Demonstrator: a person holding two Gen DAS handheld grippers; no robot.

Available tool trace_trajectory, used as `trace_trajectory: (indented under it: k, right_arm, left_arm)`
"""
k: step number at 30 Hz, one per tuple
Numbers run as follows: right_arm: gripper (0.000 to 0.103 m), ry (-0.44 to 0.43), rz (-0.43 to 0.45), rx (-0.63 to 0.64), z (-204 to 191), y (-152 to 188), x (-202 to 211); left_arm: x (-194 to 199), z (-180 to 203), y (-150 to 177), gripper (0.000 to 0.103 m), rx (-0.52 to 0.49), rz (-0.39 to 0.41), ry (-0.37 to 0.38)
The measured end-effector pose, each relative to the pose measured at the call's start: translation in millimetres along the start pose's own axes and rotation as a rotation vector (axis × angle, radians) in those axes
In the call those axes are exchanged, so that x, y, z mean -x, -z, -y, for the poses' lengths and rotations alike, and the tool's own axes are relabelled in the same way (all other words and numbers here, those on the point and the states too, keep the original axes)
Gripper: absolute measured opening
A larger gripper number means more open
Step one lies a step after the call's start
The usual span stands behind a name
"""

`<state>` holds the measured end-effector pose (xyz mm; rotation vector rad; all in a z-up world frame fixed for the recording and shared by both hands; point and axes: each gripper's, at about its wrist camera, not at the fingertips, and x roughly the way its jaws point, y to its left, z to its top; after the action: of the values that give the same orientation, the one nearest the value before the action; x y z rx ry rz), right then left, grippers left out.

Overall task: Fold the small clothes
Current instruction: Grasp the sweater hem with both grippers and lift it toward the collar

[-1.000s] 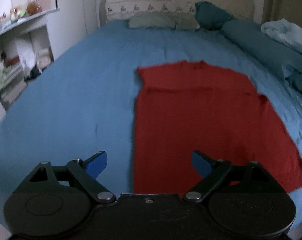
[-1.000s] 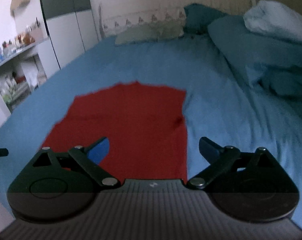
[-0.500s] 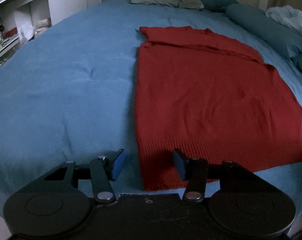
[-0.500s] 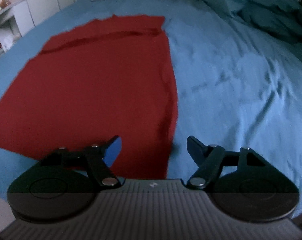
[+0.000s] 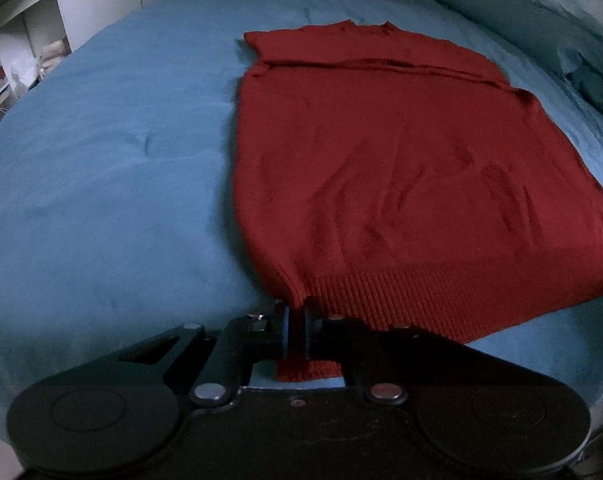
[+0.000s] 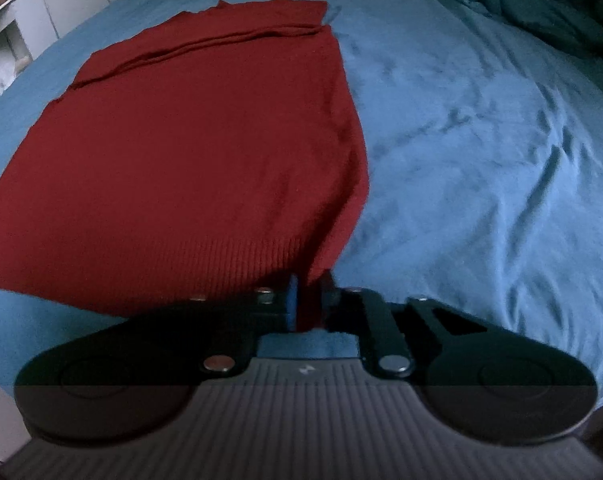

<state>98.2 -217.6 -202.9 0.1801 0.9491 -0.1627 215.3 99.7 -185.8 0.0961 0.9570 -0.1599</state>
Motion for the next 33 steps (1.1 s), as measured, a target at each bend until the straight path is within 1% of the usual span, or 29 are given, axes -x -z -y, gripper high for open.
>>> trace_trajectory:
  k: [3,6,10,14,17,19,20,23,25,26,28,30,31,33]
  right_arm:
    - [0.020,-0.008,-0.016,-0.020,0.8,-5.9,2.7]
    - [0.020,-0.029,-0.024,-0.041,2.5,-16.4,10.1]
    - [0.020,-0.072,-0.021,-0.057,3.5,-37.7,25.7]
    - [0.020,-0.138,-0.009,-0.061,2.3,-70.3,46.3]
    - [0.020,-0.192,0.005,-0.081,2.4,-102.2,62.5]
    - [0.020,-0.230,0.020,-0.106,4.7,-131.2,72.2]
    - [0.020,-0.242,0.027,-0.114,5.3,-144.0,75.4]
    - [0.020,-0.285,0.062,-0.147,9.0,-196.4,79.7]
    - [0.020,-0.307,0.093,-0.165,11.2,-236.6,73.9]
    - [0.020,-0.317,0.106,-0.174,12.4,-257.0,67.9]
    - [0.020,-0.331,0.124,-0.184,12.0,-297.8,49.0]
    - [0.020,-0.327,0.128,-0.196,11.2,-340.0,17.3]
    - [0.020,-0.319,0.127,-0.201,10.8,-354.7,0.3]
    - [0.020,-0.274,0.118,-0.219,9.4,-383.6,-46.5]
  left_arm:
    - [3.8,0.5,-5.6,0.006,-0.007,-0.021,-0.002]
    - [10.5,1.1,-15.0,0.005,0.001,-0.049,-0.008]
    - [30.7,6.4,-37.0,0.005,0.009,-0.063,-0.017]
    - [57.2,12.2,-69.9,0.005,0.021,-0.066,-0.037]
    - [78.9,16.2,-102.8,0.005,0.043,-0.052,-0.050]
    - [89.3,15.2,-126.0,0.005,0.067,-0.034,-0.058]
    - [95.0,13.9,-140.9,0.005,0.089,-0.018,-0.062]
    - [100.7,3.7,-187.1,0.005,0.142,0.042,-0.063]
    - [92.1,-1.6,-220.9,0.005,0.152,0.087,-0.063]
    - [81.8,-5.2,-242.6,0.005,0.155,0.110,-0.064]
    - [56.9,-8.8,-279.4,0.005,0.167,0.127,-0.072]
    - [20.4,-15.4,-315.0,0.005,0.187,0.137,-0.091]
    - [-2.2,-18.9,-331.1,0.005,0.203,0.138,-0.093]
    - [-55.3,-24.7,-358.1,0.005,0.225,0.127,-0.103]
